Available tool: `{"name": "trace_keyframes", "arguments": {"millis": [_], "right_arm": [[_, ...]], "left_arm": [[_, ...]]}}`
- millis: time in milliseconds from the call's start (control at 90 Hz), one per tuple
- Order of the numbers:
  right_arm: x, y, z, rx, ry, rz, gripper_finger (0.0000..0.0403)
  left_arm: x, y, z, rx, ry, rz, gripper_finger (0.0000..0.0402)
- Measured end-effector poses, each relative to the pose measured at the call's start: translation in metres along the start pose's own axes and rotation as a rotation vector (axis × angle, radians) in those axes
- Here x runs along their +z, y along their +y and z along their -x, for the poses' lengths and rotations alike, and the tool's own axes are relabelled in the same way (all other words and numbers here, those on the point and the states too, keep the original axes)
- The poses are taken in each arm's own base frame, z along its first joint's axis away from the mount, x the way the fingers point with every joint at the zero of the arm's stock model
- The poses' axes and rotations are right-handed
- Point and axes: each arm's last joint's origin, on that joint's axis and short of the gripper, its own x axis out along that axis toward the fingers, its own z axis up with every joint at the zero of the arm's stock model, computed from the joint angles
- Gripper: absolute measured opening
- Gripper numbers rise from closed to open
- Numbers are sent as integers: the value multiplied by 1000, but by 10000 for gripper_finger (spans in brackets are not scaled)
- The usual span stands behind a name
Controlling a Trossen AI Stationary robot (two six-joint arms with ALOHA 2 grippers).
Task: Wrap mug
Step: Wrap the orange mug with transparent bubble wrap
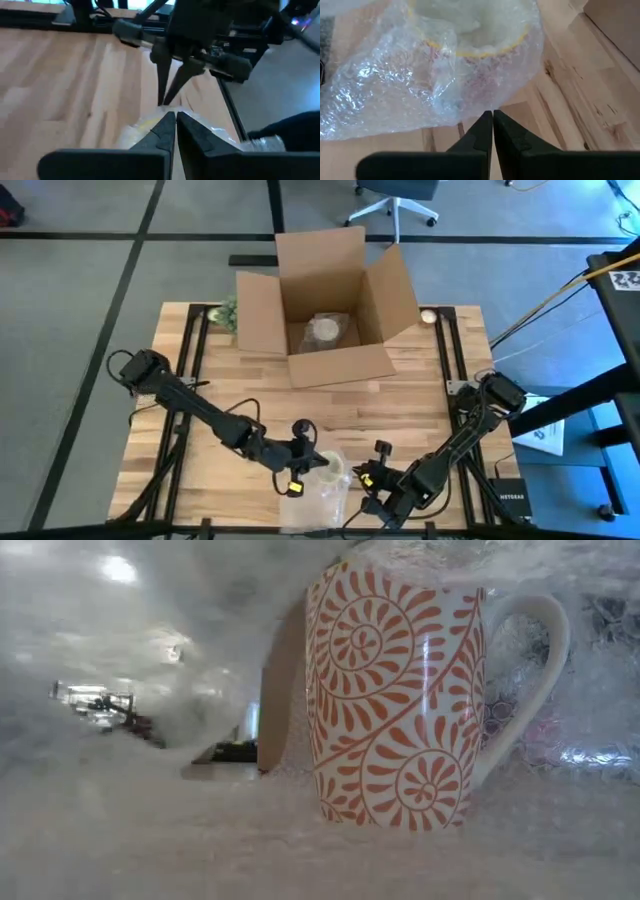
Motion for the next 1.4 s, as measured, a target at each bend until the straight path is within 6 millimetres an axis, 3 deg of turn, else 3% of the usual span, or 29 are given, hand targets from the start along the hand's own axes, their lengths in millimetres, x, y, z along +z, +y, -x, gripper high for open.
{"name": "trace_keyframes", "arguments": {"millis": [144,267,367,489,678,1056,1400], "right_arm": [[0,0,0,4,8,2,0],[0,0,0,6,10,2,1],[0,0,0,6,10,2,1],[0,0,0,5,8,2,1],[0,0,0,5,8,2,1],[0,-1,0,-4,1,2,1],[0,-1,0,-9,-7,1,1]], "left_arm": [[6,-5,49,78,178,33,0],[-26,-13,75,148,399,126,0],[-57,-25,77,192,434,164,1],[-76,-30,58,162,351,203,22],[-79,-29,21,16,309,177,85],[-91,-4,-27,38,359,154,215],[-113,9,-65,85,361,129,239]]}}
